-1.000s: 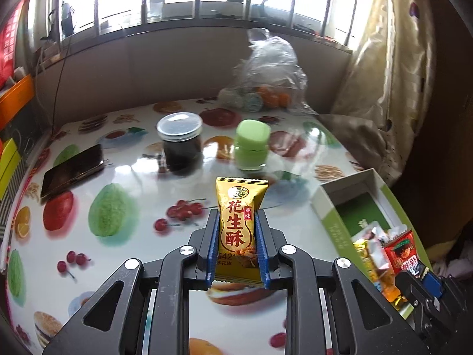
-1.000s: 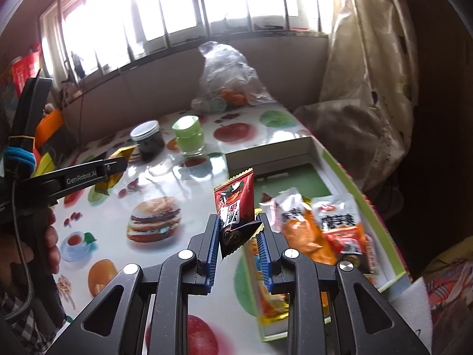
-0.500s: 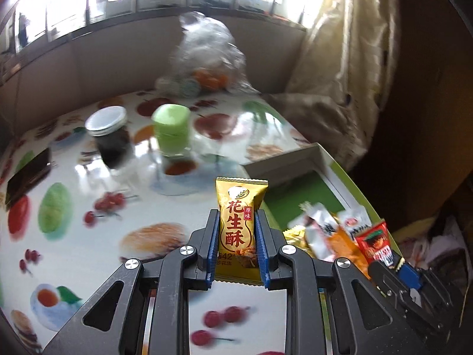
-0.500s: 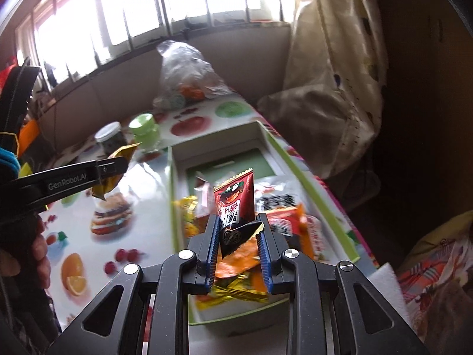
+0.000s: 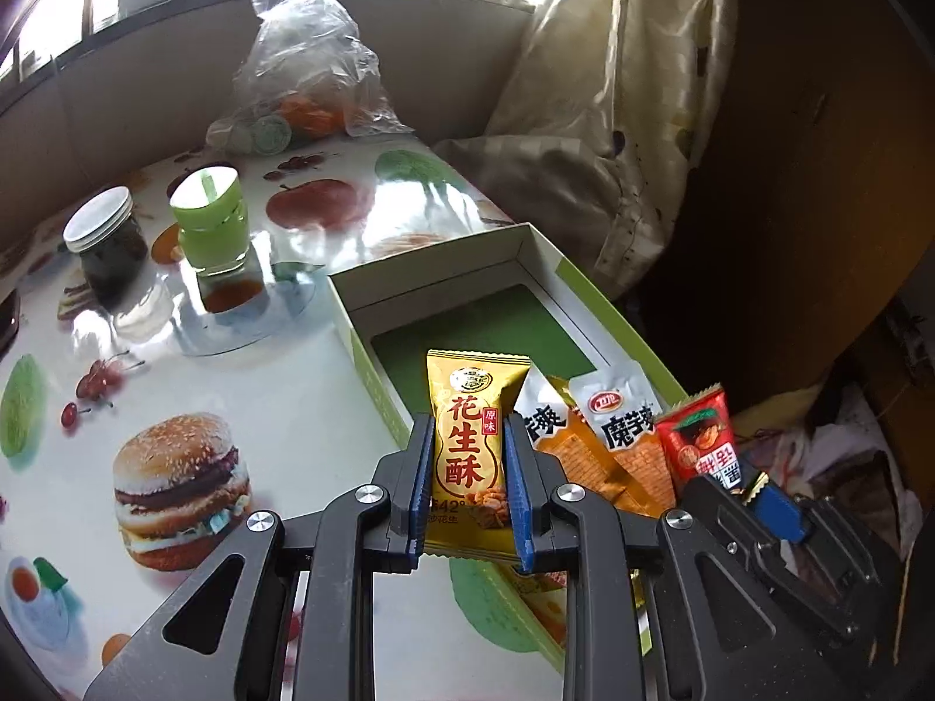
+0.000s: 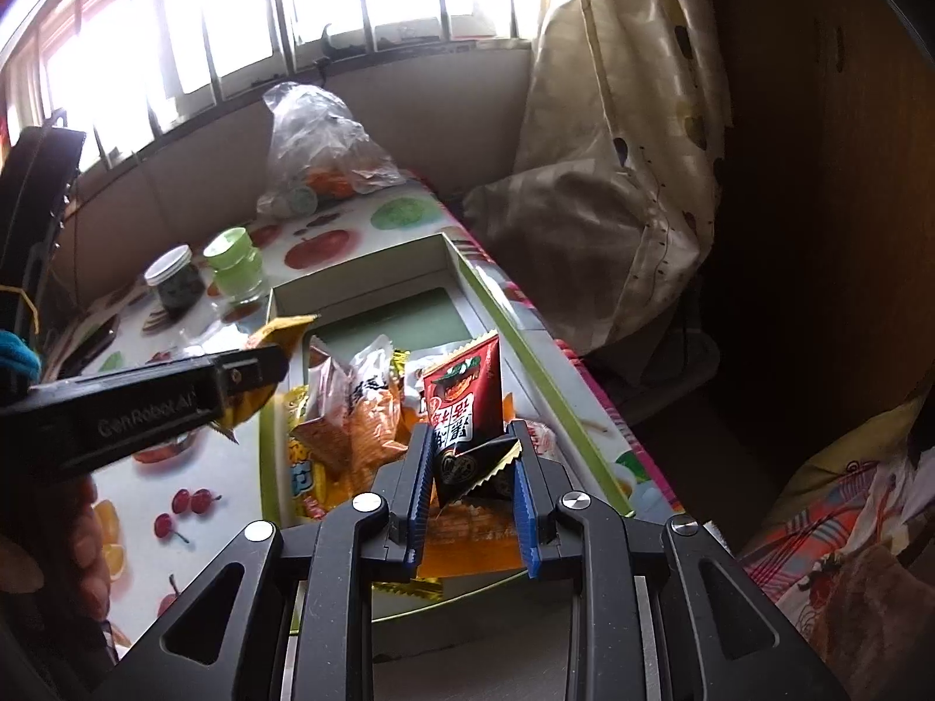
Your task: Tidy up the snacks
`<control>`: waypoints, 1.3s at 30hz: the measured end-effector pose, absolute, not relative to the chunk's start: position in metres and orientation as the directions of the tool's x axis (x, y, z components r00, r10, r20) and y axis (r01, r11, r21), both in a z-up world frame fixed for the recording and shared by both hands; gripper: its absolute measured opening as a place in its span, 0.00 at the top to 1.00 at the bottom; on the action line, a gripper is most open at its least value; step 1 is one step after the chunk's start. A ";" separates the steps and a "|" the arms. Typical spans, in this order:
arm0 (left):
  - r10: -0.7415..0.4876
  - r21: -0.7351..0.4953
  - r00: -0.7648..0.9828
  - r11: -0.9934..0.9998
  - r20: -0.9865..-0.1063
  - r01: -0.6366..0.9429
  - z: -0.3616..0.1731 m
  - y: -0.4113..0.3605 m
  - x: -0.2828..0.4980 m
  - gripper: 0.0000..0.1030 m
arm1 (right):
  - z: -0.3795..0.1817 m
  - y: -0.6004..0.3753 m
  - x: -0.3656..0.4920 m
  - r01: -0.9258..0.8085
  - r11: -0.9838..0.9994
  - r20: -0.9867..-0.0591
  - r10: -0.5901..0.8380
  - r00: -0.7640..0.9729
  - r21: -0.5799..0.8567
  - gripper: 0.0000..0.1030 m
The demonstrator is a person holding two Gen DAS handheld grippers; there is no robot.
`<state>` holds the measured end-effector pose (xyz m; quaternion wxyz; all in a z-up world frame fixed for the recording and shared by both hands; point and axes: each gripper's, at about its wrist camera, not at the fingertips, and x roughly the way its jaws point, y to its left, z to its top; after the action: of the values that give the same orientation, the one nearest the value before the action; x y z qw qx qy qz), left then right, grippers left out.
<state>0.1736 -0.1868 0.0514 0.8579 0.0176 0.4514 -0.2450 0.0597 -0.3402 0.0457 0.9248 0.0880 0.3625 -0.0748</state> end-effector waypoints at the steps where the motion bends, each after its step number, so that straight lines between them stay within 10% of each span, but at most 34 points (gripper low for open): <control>1: -0.409 -0.193 0.468 0.876 -0.783 0.443 0.050 -0.189 0.173 0.77 | 0.046 -0.340 0.060 0.199 0.974 -0.682 -0.074 0.727 0.106 0.77; 39: -0.422 -0.176 0.495 0.866 -0.760 0.468 0.068 -0.179 0.132 0.54 | 0.064 -0.327 0.032 0.189 0.980 -0.659 -0.099 0.745 0.066 0.58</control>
<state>0.1323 -0.1789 0.0678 0.8641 0.0268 0.4318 -0.2573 0.0318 -0.3269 0.0635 0.9320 0.0644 0.3483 -0.0773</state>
